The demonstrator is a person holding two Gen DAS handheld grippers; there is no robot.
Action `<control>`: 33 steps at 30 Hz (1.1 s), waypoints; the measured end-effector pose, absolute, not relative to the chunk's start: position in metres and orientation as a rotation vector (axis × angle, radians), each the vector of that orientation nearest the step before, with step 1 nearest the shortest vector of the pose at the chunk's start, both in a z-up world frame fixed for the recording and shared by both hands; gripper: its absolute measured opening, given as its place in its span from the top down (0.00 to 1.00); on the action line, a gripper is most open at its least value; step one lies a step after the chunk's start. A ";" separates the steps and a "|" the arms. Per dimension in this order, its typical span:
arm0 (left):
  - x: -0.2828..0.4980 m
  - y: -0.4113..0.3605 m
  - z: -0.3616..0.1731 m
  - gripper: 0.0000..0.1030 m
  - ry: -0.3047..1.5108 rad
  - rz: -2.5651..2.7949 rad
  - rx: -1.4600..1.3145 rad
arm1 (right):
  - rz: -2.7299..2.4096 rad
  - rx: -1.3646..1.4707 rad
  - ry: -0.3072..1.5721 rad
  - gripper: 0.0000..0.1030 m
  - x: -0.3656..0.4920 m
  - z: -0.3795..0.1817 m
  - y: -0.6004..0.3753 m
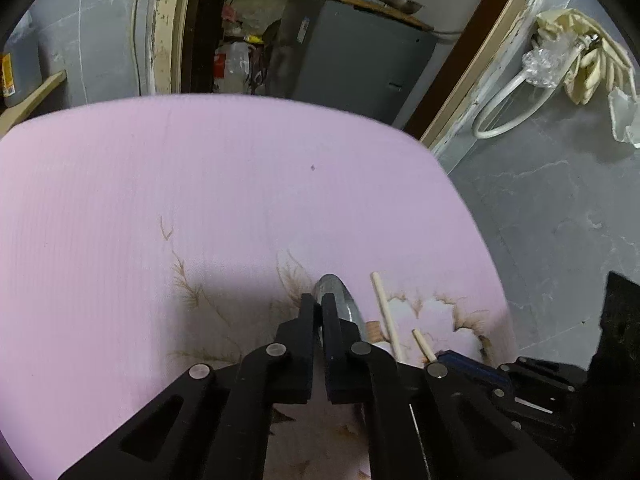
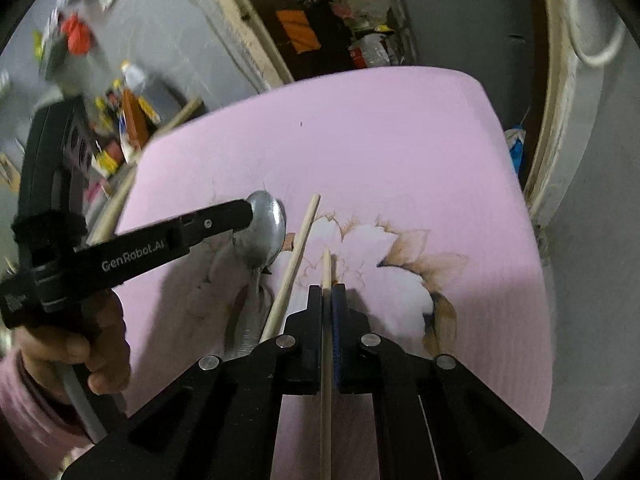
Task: Organize utensils
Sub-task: 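Lift the spoon and chopstick and carry both toward the white holder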
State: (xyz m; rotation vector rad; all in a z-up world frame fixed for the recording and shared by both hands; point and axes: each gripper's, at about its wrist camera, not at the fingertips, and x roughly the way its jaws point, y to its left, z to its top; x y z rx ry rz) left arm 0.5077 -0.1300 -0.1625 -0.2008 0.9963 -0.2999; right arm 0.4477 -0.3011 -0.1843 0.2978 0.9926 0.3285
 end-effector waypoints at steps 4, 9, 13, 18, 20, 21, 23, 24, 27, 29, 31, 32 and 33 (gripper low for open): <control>0.495 -0.130 -0.148 0.98 0.949 -0.287 -0.189 | 0.320 0.333 0.927 0.96 0.434 -0.172 -0.312; 0.471 -0.134 -0.124 0.98 0.868 -0.271 -0.137 | 0.317 0.369 0.851 0.96 0.417 -0.150 -0.318; 0.452 -0.136 -0.100 0.98 0.790 -0.263 -0.089 | 0.311 0.429 0.783 0.96 0.408 -0.137 -0.329; 0.425 -0.134 -0.068 0.98 0.689 -0.244 -0.058 | 0.304 0.470 0.662 0.96 0.387 -0.109 -0.332; 0.416 -0.130 -0.056 0.98 0.648 -0.236 -0.055 | 0.305 0.475 0.614 0.96 0.381 -0.095 -0.331; 0.410 -0.127 -0.047 0.98 0.622 -0.231 -0.053 | 0.306 0.476 0.578 0.96 0.377 -0.084 -0.329; 0.400 -0.124 -0.032 0.98 0.582 -0.223 -0.052 | 0.312 0.480 0.531 0.96 0.370 -0.070 -0.325; 0.396 -0.121 -0.026 0.98 0.568 -0.221 -0.053 | 0.317 0.483 0.508 0.96 0.366 -0.062 -0.323; 0.384 -0.111 -0.005 0.98 0.531 -0.218 -0.061 | 0.335 0.490 0.454 0.96 0.359 -0.041 -0.312; 0.376 -0.099 0.009 0.98 0.512 -0.215 -0.072 | 0.347 0.493 0.418 0.96 0.354 -0.025 -0.302; 0.367 -0.088 0.020 0.98 0.498 -0.212 -0.083 | 0.356 0.490 0.393 0.96 0.349 -0.012 -0.292; 0.363 -0.080 0.027 0.98 0.490 -0.209 -0.088 | 0.365 0.485 0.372 0.96 0.346 -0.003 -0.284; 0.360 -0.075 0.031 0.98 0.482 -0.205 -0.092 | 0.372 0.483 0.359 0.96 0.344 0.001 -0.277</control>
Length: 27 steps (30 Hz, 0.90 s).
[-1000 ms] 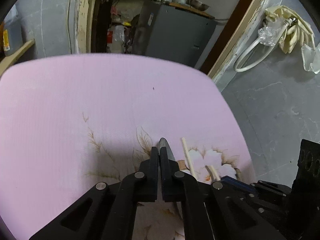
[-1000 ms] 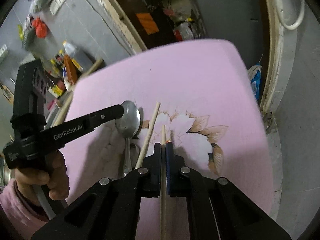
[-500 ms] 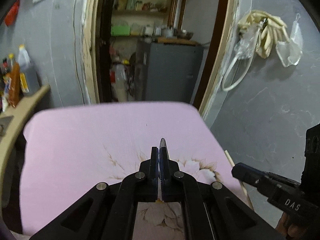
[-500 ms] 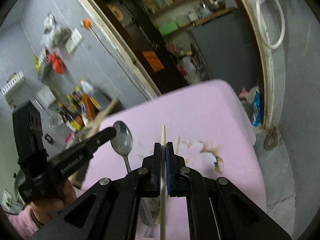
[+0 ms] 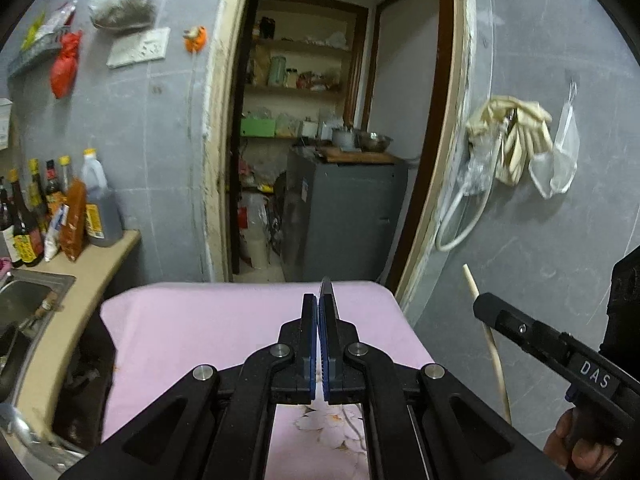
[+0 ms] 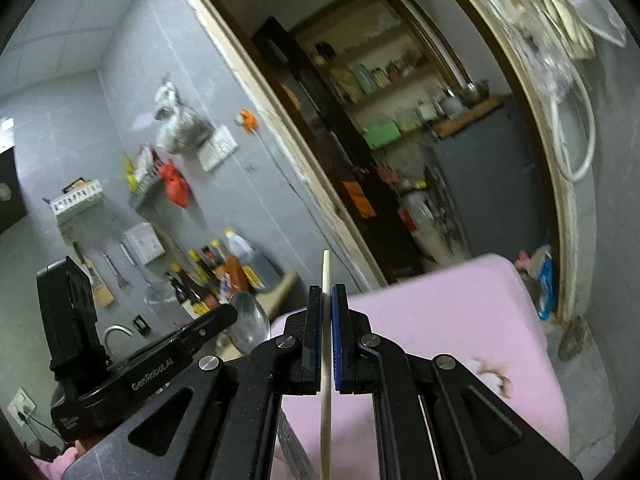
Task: Organize utensils
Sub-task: 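Lift the spoon and chopstick and carry both toward the white holder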
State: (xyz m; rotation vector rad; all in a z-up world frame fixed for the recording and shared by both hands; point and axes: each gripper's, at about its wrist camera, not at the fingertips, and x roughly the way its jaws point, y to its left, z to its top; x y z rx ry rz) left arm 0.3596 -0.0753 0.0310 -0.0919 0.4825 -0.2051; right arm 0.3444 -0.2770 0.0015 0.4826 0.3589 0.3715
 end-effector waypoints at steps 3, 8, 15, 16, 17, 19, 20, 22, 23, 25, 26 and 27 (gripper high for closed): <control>0.347 -0.053 0.048 0.98 0.456 -0.187 -0.106 | 0.398 0.473 0.315 0.96 0.337 0.016 -0.256; 0.320 -0.008 0.073 0.98 0.401 -0.133 -0.102 | 0.448 0.470 0.266 0.96 0.330 0.033 -0.214; 0.286 0.062 0.093 0.98 0.354 -0.036 -0.119 | 0.524 0.492 0.212 0.96 0.325 0.034 -0.145; 0.282 0.071 0.094 0.98 0.349 -0.020 -0.118 | 0.531 0.501 0.203 0.96 0.325 0.032 -0.137; 0.279 0.080 0.095 0.98 0.345 -0.002 -0.115 | 0.534 0.506 0.196 0.96 0.323 0.030 -0.132; 0.272 0.100 0.094 0.98 0.339 0.038 -0.106 | 0.545 0.519 0.172 0.96 0.324 0.025 -0.116; 0.268 0.111 0.093 0.98 0.336 0.064 -0.098 | 0.548 0.528 0.160 0.96 0.324 0.021 -0.110; 0.263 0.125 0.089 0.98 0.330 0.102 -0.086 | 0.551 0.549 0.138 0.96 0.324 0.012 -0.100; 0.261 0.134 0.085 0.98 0.330 0.126 -0.080 | 0.550 0.561 0.124 0.96 0.325 0.006 -0.094; 0.258 0.143 0.079 0.98 0.330 0.157 -0.069 | 0.541 0.574 0.105 0.96 0.325 -0.003 -0.089; 0.257 0.148 0.074 0.98 0.328 0.175 -0.058 | 0.532 0.583 0.094 0.96 0.325 -0.007 -0.086; 0.256 0.150 0.070 0.98 0.326 0.186 -0.048 | 0.518 0.594 0.078 0.96 0.325 -0.014 -0.084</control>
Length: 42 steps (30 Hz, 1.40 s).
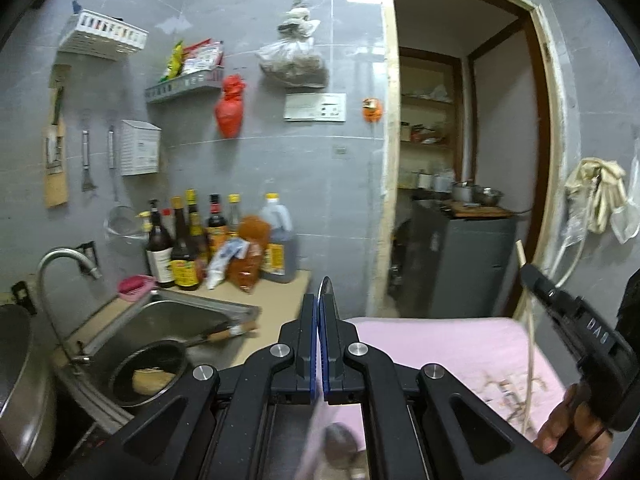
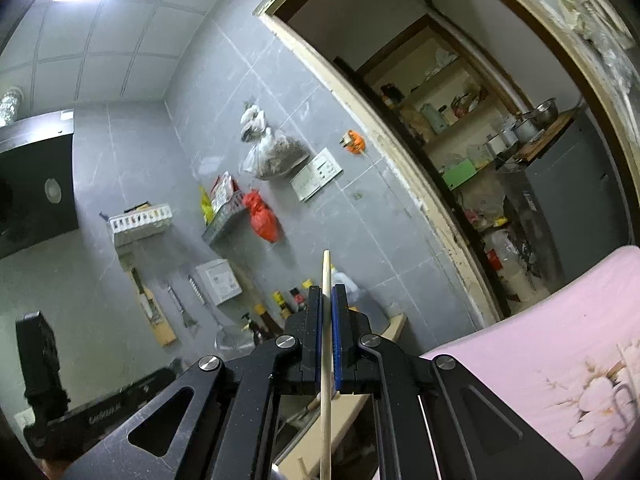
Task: Organize utensils
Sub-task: 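Lift the spoon and chopstick and carry both toward the white holder, then lower the spoon and chopstick into the white holder and open both tools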
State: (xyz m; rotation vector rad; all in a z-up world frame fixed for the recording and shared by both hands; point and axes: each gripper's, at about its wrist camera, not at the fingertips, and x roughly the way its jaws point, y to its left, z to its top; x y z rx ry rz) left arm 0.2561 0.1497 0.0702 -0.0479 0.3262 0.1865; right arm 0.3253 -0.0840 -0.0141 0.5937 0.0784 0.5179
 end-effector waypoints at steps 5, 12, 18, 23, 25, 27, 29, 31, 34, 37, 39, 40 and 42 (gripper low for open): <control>0.257 0.151 0.046 0.98 0.312 0.236 0.000 | 0.458 0.635 0.050 0.96 0.329 -0.040 -0.084; 0.261 0.144 0.020 0.98 0.322 0.250 0.005 | 0.403 0.617 0.055 0.96 0.329 -0.053 -0.085; 0.267 0.139 0.009 0.98 0.339 0.246 0.008 | 0.365 0.539 0.061 0.96 0.323 -0.050 -0.081; 0.268 0.134 0.005 0.98 0.337 0.239 0.027 | 0.334 0.522 0.059 0.96 0.317 -0.054 -0.083; 0.268 0.134 0.004 0.98 0.335 0.238 0.028 | 0.319 0.503 0.057 0.96 0.315 -0.056 -0.083; 0.269 0.134 0.004 0.98 0.335 0.239 0.027 | 0.308 0.486 0.050 0.96 0.312 -0.058 -0.084; 0.269 0.134 0.004 0.98 0.334 0.240 0.024 | 0.301 0.471 0.046 0.96 0.311 -0.058 -0.084; 0.269 0.134 0.003 0.98 0.335 0.240 0.026 | 0.301 0.453 0.046 0.96 0.310 -0.059 -0.083; 0.268 0.135 0.004 0.98 0.325 0.242 0.035 | 0.304 0.428 0.049 0.96 0.307 -0.059 -0.081; 0.262 0.131 0.002 0.98 0.297 0.254 0.067 | 0.301 0.390 0.043 0.96 0.301 -0.058 -0.081; 0.260 0.129 -0.001 0.98 0.284 0.261 0.091 | 0.297 0.373 0.038 0.96 0.299 -0.057 -0.080; 0.260 0.128 -0.002 0.98 0.279 0.264 0.106 | 0.297 0.368 0.037 0.96 0.299 -0.057 -0.080; 0.258 0.123 -0.006 0.98 0.273 0.266 0.139 | 0.298 0.350 0.038 0.96 0.300 -0.057 -0.079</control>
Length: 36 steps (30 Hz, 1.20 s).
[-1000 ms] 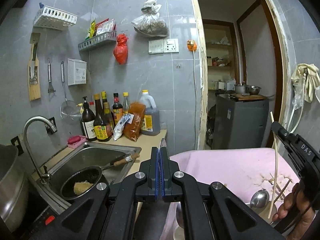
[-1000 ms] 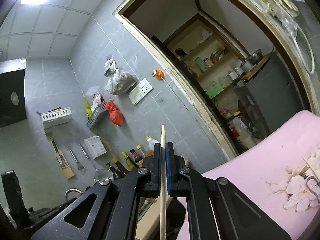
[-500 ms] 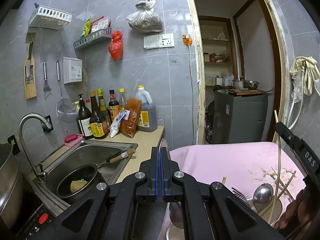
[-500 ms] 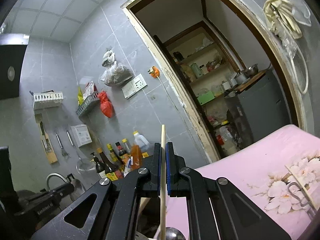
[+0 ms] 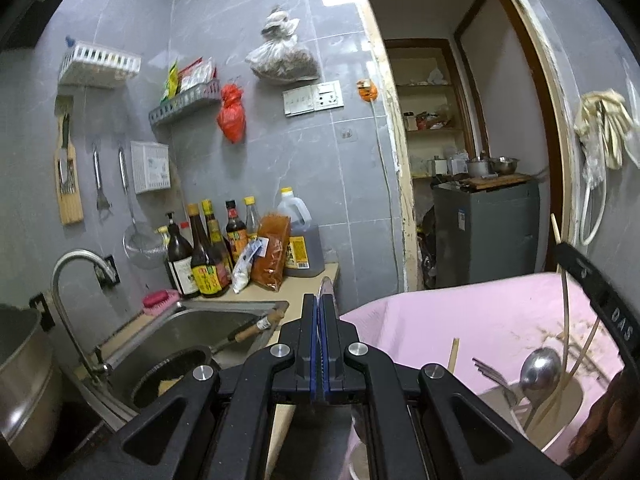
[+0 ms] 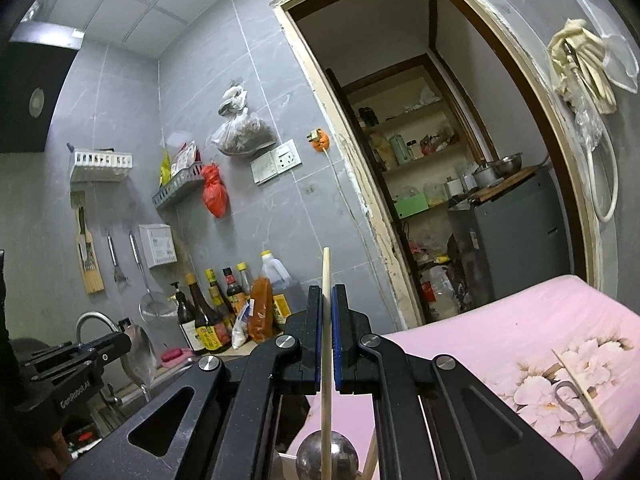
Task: Organize utensils
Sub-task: 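Lower the spoon and chopstick into the white holder and open both tools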
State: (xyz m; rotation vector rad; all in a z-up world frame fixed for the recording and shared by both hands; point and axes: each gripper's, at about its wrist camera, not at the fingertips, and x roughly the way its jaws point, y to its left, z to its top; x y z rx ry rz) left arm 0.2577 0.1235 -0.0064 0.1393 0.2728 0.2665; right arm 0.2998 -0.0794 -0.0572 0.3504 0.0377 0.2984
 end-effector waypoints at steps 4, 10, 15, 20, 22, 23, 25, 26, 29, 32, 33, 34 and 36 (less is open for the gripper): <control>0.256 0.118 -0.012 0.98 0.280 0.241 0.157 | 0.306 0.333 0.053 0.96 0.298 -0.059 -0.078; 0.253 0.111 -0.019 0.98 0.315 0.193 0.156 | 0.328 0.299 0.080 0.96 0.292 -0.057 -0.076; 0.251 0.106 -0.024 0.97 0.346 0.152 0.154 | 0.364 0.231 0.125 0.96 0.284 -0.057 -0.070; 0.249 0.107 -0.026 0.95 0.408 0.072 0.111 | 0.375 0.221 0.183 0.95 0.278 -0.057 -0.072; 0.251 0.112 -0.025 0.94 0.434 0.046 0.065 | 0.375 0.222 0.200 0.95 0.276 -0.056 -0.072; 0.251 0.115 -0.025 0.94 0.445 0.037 0.043 | 0.378 0.222 0.210 0.93 0.276 -0.056 -0.072; 0.253 0.122 -0.025 0.94 0.475 0.009 -0.022 | 0.380 0.226 0.228 0.85 0.274 -0.054 -0.073; 0.253 0.125 -0.024 0.94 0.487 -0.005 -0.052 | 0.382 0.231 0.234 0.78 0.273 -0.054 -0.074; 0.254 0.131 -0.024 0.94 0.509 -0.032 -0.103 | 0.383 0.242 0.252 0.75 0.269 -0.049 -0.078; 0.253 0.135 -0.023 0.91 0.527 -0.055 -0.160 | 0.368 0.246 0.260 0.73 0.262 -0.041 -0.083; 0.252 0.135 -0.021 0.87 0.530 -0.061 -0.175 | 0.358 0.248 0.260 0.71 0.259 -0.038 -0.085; 0.251 0.135 -0.019 0.82 0.528 -0.067 -0.186 | 0.350 0.250 0.259 0.68 0.257 -0.035 -0.087; 0.248 0.133 -0.014 0.73 0.513 -0.071 -0.197 | 0.328 0.254 0.260 0.64 0.250 -0.028 -0.095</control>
